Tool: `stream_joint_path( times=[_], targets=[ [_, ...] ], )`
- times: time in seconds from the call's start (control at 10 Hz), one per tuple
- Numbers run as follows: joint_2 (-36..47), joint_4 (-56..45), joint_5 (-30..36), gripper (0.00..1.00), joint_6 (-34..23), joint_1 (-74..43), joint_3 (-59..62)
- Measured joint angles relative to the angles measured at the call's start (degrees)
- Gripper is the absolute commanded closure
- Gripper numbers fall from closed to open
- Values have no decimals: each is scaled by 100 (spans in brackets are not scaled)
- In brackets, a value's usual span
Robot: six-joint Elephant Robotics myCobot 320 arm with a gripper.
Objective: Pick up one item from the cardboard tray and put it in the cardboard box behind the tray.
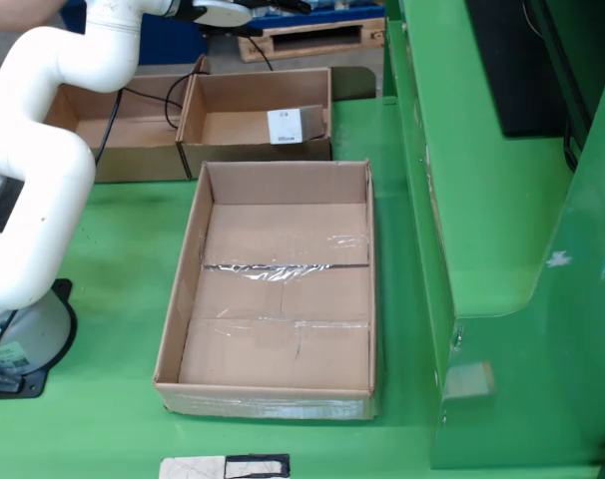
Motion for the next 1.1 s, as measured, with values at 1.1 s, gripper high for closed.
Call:
stream_joint_path(
  times=[1.1],
  targets=[
    [1116,-2672,2681,0,-686,-2988,9]
  ],
)
